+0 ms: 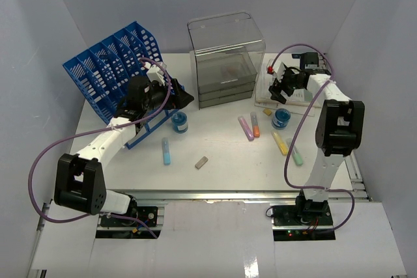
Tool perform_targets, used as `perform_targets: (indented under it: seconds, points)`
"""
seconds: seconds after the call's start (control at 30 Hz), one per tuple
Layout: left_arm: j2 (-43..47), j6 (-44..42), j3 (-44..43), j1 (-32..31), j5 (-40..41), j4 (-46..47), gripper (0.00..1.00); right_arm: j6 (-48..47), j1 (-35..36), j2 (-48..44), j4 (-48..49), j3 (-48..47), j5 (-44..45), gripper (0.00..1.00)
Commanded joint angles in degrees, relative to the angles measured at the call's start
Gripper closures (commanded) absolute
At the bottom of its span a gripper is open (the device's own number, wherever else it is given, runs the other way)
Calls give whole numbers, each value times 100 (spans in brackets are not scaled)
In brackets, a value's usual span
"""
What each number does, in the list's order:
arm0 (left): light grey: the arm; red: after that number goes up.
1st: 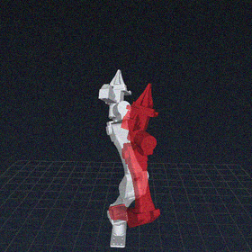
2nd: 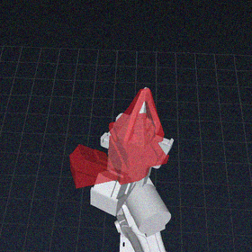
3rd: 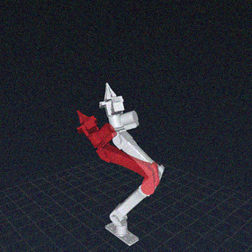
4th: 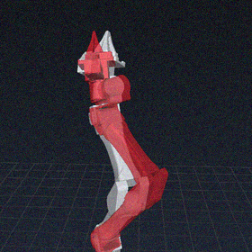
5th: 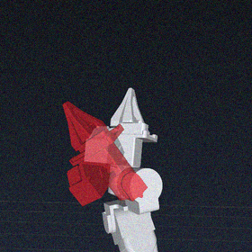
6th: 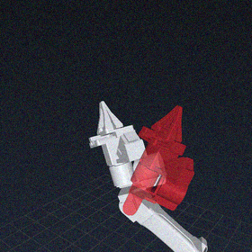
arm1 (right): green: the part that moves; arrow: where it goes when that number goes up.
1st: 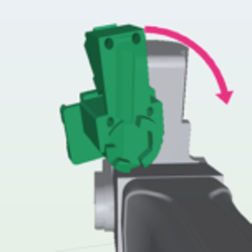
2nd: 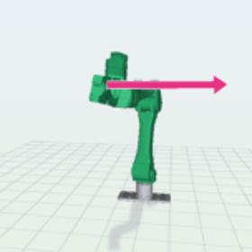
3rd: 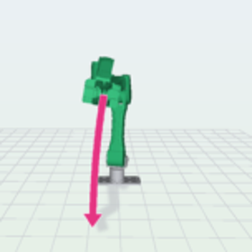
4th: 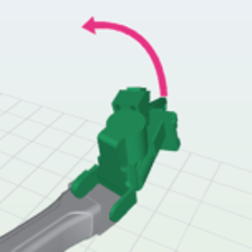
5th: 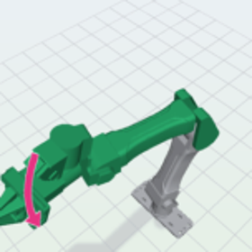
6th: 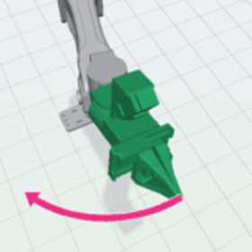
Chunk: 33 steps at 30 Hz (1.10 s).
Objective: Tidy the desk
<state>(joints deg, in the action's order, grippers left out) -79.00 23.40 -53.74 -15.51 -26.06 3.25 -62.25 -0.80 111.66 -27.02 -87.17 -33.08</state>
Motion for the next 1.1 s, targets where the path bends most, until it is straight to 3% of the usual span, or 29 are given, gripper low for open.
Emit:
perform_targets:
  seconds: [0.0,0.23,0.47,0.67,0.77,1.07]
  points:
    - [210,-20,-190,-14,-21,53,2,-506,18,553,-215,-798,213,13]
    - [193,-37,-181,-9,5,45,2,-834,72,897,-211,-739,312,14]
    - [178,-8,-190,-8,-35,53,2,-1330,72,728,-322,-247,193,4]
    - [172,-11,-181,-12,-38,53,2,-1048,263,861,34,-210,448,7]
    - [150,-11,-174,-12,-30,53,2,-855,264,944,168,-314,456,14]
    - [124,12,-172,-14,-63,69,2,-1036,265,1328,-439,-539,438,51]
